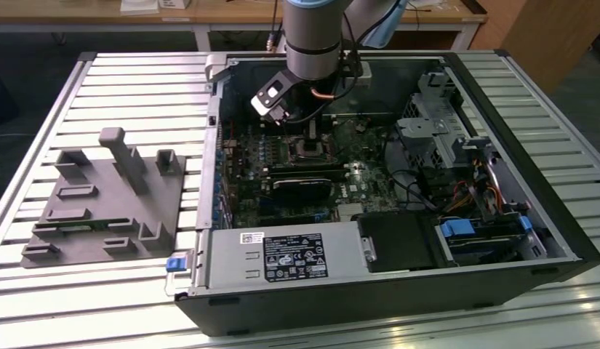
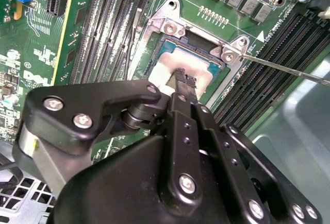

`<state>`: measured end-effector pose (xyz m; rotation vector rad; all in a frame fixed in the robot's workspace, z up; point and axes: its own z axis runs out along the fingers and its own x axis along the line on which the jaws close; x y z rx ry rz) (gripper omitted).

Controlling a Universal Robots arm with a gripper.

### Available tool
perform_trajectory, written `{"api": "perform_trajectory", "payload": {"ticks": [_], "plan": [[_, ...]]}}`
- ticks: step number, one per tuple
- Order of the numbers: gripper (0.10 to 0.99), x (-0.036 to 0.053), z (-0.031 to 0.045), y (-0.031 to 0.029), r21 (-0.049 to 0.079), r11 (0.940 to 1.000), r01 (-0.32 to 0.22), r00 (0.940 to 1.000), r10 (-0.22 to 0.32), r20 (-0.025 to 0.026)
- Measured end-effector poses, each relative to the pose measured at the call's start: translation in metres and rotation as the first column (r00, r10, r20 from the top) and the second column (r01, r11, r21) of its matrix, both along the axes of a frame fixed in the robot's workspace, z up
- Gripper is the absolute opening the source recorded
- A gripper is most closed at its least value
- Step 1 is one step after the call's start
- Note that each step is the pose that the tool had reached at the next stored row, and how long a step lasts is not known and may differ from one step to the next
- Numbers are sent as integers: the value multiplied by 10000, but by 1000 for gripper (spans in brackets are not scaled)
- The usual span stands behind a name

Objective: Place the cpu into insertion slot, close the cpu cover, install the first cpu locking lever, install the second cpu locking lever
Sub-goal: 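Place the cpu into insertion slot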

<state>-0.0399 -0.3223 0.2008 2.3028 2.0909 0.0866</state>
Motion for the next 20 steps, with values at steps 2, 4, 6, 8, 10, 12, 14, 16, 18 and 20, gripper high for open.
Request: {"api": "perform_trajectory", "payload": {"ticks": [2,4,6,8,10,12,14,16,18,20], "plan": [[106,0,0,0,0,10000,0,10000,0,0],[106,0,1,0,-1,10000,0,10000,0,0],[106,0,1,0,0,10000,0,10000,0,0],[106,0,-6,0,0,10000,0,10000,0,-1],[106,0,-8,-1,-4,10000,0,10000,0,-2],[106,0,-10,0,-1,10000,0,10000,0,-1],[106,0,-12,0,-2,10000,0,10000,0,-1],[106,0,-13,0,-2,10000,0,10000,0,-1],[106,0,-14,0,-2,10000,0,10000,0,-2],[106,0,-12,0,-1,10000,0,10000,0,1]]}}
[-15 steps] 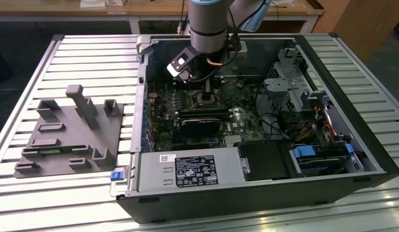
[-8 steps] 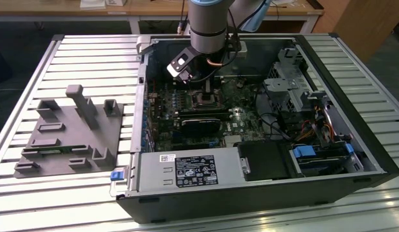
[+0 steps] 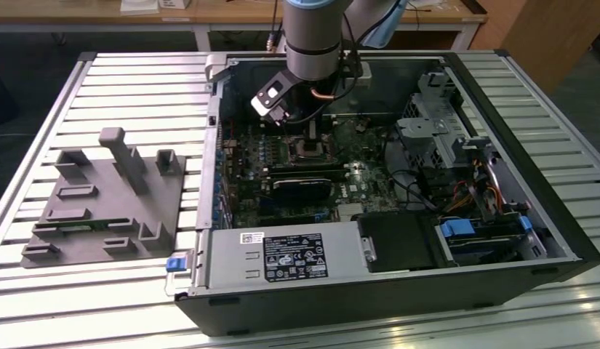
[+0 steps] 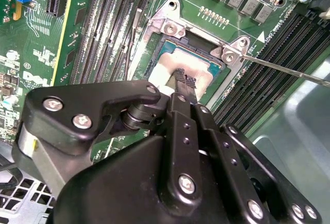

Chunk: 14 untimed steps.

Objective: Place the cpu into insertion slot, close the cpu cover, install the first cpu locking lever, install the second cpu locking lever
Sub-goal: 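Place the cpu into insertion slot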

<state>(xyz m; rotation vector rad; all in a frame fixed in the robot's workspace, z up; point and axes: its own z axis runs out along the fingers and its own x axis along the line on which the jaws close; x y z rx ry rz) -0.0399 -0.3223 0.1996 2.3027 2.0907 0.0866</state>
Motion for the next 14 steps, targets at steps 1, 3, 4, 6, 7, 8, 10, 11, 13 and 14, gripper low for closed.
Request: {"api": "perform_trajectory", "payload": {"ticks": [1,3,4,6,7,8,10,11,13,14], "plan": [[106,1,5,1,6,10000,0,10000,0,4],[106,0,34,0,-1,10000,-1,10000,1,-1],[106,0,50,0,-1,10000,0,10000,0,-2],[106,0,86,0,-1,10000,0,10000,0,-1],[106,0,106,0,-2,10000,0,10000,0,-2],[106,0,123,0,-1,10000,0,10000,0,-1],[106,0,158,0,0,10000,0,10000,0,-1],[106,0,178,0,-2,10000,0,10000,0,-1],[106,0,225,0,-1,10000,0,10000,0,-1],[106,0,246,0,-2,10000,0,10000,0,-1]]}}
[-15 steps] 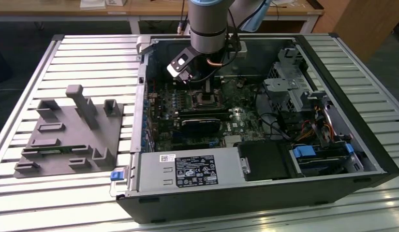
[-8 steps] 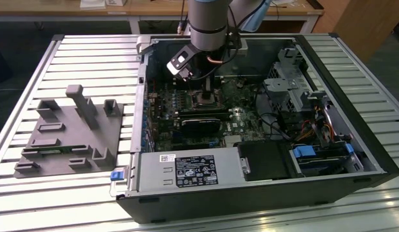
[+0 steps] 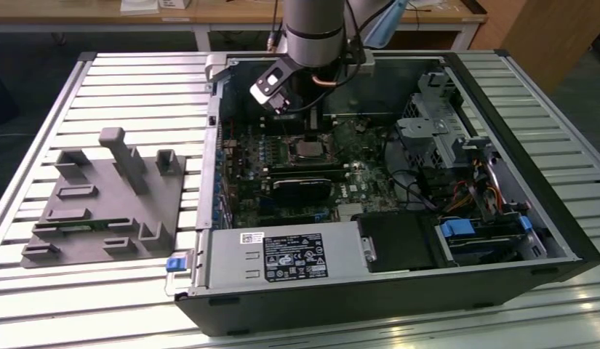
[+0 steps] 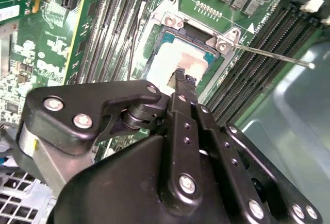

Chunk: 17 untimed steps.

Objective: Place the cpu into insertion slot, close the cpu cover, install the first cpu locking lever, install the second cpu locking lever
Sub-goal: 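Place the cpu into insertion slot, then close the cpu cover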

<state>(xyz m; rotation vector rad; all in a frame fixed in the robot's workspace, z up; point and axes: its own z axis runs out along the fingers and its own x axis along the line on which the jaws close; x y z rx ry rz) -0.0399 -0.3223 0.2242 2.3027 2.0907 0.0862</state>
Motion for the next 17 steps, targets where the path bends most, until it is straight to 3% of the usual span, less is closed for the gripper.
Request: {"api": "perform_trajectory", "payload": {"ticks": [8,17], "plan": [[106,0,166,0,-4,10000,0,10000,0,0],[106,0,173,0,-14,10000,0,10000,0,0]]}}
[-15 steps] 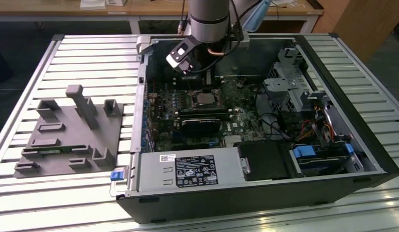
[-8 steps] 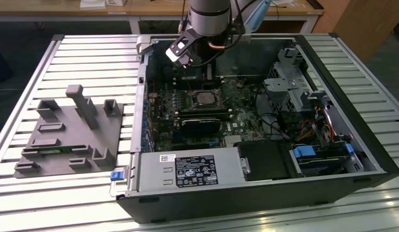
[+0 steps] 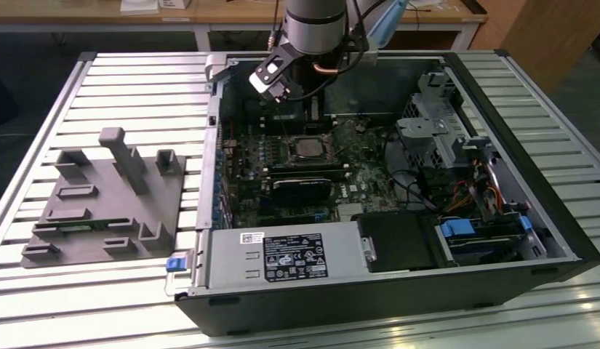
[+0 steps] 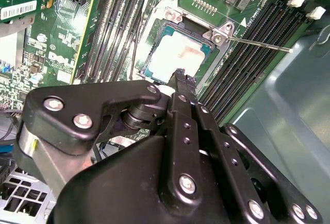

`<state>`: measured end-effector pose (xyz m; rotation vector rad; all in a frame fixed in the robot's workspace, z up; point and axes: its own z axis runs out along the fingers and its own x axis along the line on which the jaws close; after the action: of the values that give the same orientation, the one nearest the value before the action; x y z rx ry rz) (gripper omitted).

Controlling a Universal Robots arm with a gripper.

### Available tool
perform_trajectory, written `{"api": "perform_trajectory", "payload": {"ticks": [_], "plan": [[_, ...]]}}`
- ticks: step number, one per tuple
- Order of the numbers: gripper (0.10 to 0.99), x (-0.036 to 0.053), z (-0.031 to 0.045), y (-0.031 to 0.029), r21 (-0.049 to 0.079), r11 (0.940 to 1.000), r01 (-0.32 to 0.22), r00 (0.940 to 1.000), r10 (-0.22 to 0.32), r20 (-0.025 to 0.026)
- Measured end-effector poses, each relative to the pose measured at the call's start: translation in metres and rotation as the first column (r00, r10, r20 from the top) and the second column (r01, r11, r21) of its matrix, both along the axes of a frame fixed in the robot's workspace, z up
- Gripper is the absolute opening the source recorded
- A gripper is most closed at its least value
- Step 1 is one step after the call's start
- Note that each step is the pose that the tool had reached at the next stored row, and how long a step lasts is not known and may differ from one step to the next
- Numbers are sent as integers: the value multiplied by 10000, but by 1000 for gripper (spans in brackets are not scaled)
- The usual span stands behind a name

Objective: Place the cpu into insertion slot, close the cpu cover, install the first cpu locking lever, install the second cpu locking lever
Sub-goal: 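Close the cpu cover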

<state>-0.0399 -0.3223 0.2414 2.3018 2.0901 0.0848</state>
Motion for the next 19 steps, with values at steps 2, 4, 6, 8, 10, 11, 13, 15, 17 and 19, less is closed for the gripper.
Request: {"api": "perform_trajectory", "payload": {"ticks": [2,4,6,8,10,11,13,15,17,19], "plan": [[106,0,4,0,-3,10000,0,10000,0,-2],[106,0,14,0,-1,10000,0,10000,0,-1],[106,0,28,0,0,10000,0,10000,0,0],[106,0,48,0,0,10000,0,10000,0,0],[106,0,70,0,-1,10000,0,10000,0,-1],[106,0,80,0,0,10000,0,10000,0,0],[106,0,100,0,0,10000,0,10000,0,0],[106,0,119,0,0,10000,0,10000,0,0],[106,0,139,0,0,10000,0,10000,0,0],[106,0,159,0,0,10000,0,10000,0,-1]]}}
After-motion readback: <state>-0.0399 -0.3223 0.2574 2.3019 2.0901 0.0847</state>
